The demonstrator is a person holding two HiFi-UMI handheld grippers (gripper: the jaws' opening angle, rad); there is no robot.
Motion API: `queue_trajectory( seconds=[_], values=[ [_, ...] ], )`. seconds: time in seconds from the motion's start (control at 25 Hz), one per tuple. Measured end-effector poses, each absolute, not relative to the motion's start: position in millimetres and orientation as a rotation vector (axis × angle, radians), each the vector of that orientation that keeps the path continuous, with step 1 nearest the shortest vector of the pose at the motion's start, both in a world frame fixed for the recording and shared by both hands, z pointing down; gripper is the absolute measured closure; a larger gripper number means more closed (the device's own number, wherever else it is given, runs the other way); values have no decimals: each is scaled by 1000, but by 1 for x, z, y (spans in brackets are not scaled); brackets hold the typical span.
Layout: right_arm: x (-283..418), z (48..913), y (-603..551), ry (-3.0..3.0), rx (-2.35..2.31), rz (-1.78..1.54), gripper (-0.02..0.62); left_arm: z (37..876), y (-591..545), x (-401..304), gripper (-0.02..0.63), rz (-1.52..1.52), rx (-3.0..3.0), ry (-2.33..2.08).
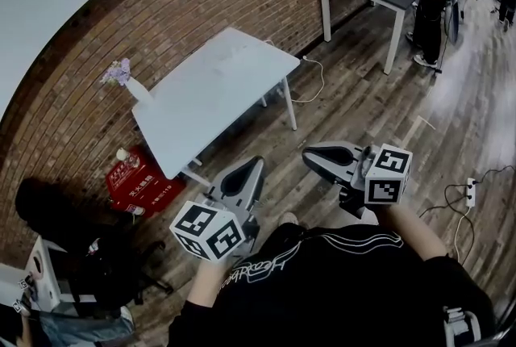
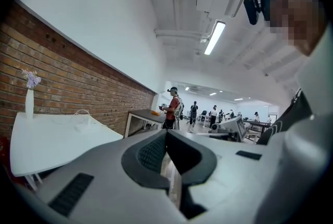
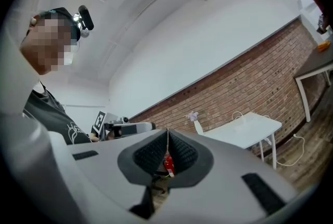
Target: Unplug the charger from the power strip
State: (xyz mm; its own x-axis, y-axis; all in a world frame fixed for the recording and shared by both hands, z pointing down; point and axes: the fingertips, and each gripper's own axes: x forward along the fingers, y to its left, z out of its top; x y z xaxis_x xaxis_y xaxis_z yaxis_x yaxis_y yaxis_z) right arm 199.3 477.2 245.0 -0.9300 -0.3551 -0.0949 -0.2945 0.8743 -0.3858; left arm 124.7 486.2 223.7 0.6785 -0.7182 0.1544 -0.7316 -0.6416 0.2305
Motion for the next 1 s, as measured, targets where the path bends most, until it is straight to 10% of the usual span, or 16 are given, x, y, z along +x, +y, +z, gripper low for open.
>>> queue_trajectory(
  seconds=[1.0],
  values=[
    [159,299,251,2862,-658,-706,597,282,253,75,602,123,2519,-1052]
  ],
)
